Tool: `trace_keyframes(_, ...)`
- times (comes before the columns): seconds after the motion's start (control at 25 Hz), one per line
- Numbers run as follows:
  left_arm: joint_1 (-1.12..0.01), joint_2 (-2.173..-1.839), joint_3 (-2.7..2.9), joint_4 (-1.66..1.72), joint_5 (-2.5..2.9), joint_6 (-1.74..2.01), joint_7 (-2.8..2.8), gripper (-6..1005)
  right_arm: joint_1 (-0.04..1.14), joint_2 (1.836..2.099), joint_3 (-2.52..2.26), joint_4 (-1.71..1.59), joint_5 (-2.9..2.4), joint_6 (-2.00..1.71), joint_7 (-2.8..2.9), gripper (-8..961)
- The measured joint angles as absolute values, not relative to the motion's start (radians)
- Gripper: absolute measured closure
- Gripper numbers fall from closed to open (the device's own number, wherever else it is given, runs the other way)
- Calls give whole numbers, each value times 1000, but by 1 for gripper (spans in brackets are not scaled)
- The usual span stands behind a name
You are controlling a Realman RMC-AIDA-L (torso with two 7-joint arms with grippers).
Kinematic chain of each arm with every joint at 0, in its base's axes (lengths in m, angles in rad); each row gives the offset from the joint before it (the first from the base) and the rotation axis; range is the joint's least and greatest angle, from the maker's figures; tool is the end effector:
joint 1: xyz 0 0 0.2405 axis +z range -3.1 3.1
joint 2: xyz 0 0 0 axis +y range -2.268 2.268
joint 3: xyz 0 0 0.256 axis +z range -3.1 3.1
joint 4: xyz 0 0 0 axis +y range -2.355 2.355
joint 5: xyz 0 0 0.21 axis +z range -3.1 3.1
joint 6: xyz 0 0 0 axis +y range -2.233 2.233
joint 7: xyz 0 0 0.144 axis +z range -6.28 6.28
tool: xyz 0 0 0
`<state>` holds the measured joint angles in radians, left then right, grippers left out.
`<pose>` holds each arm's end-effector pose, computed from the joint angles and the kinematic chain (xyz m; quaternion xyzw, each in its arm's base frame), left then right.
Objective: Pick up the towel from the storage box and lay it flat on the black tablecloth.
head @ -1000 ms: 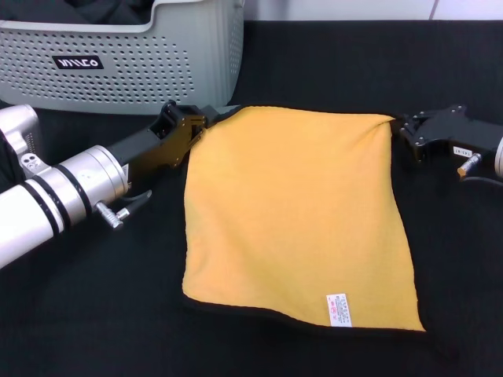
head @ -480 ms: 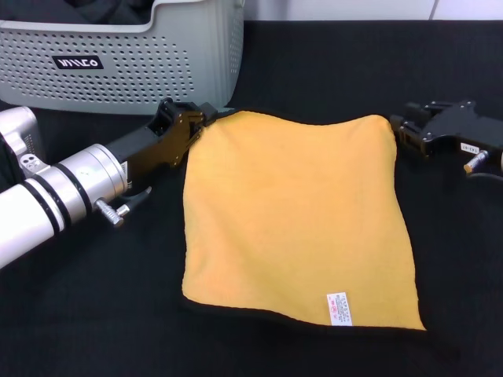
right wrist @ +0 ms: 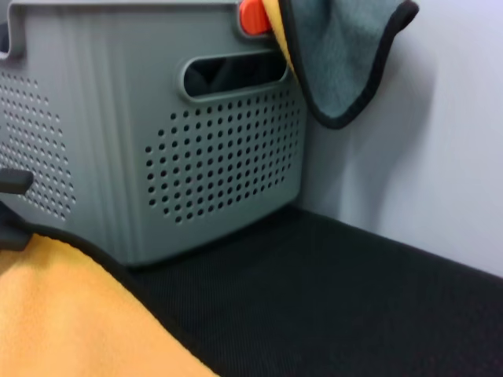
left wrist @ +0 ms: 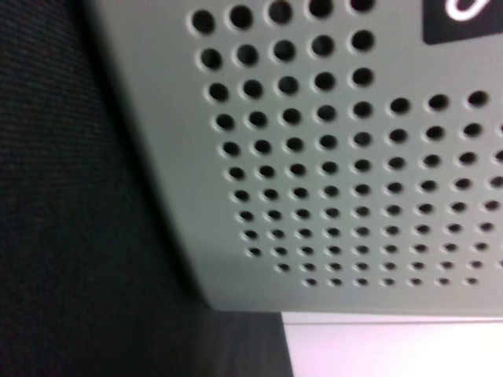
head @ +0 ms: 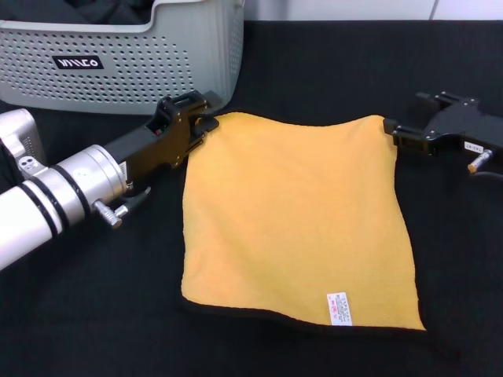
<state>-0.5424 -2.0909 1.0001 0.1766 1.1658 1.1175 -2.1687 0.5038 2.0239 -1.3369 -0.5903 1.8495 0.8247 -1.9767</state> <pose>-0.2875 0.3448 -0.0567 -0.5023 -0.7357 -0.4480 0.0753 0.2664 0.3909 -0.0246 -0.9004 0.1998 0.1835 0.3400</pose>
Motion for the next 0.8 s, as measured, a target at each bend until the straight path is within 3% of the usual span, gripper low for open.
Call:
trace_keyframes(0.08, -527, -2086, 999, 183, 1164, 1147, -2174, 820, 494, 2021, -1336, -597, 1864, 835, -1987, 345)
trace_keyframes(0.28, -424, -2085, 996, 262, 1159, 1207, -2198, 511, 445, 2020, -1288, -646, 1887, 906, -2030, 203)
trace_keyframes(0.6, -328, -2082, 995, 358, 1147, 1360, -2131, 139, 418, 2019, -1157, -664, 1888, 1117, -2049, 202)
trace_keyframes(0.8, -317, -2079, 996, 378, 1141, 1446, -2018, 123, 404, 2017, -1125, -697, 1887, 1246, -2037, 202)
